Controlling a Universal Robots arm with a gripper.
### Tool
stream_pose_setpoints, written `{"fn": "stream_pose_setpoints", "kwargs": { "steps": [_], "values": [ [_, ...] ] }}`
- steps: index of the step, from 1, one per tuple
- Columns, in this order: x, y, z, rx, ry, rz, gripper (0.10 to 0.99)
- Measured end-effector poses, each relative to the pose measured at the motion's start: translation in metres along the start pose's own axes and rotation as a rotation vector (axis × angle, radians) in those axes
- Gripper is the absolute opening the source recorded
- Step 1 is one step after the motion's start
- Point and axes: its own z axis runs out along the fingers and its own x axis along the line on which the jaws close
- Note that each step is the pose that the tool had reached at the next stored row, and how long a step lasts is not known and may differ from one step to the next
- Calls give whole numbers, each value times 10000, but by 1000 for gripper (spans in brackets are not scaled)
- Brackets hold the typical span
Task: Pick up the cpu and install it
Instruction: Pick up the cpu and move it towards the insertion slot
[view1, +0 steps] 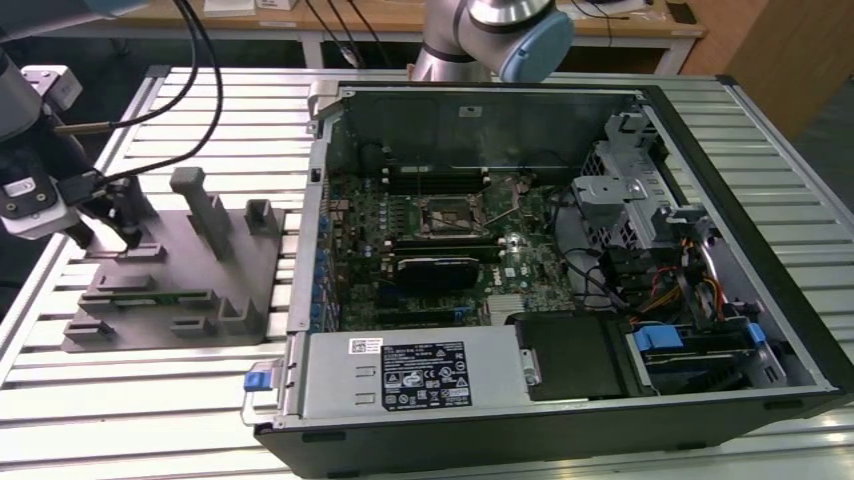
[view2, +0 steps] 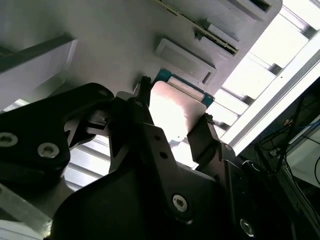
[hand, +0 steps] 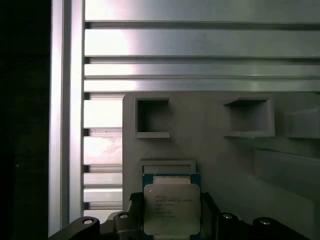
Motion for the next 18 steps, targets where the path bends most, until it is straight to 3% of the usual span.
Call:
{"fn": "stream_pose_setpoints", "kwargs": {
  "steps": [18],
  "values": [
    [-8,13,-285,-37,-81,-3,541]
  ]
}}
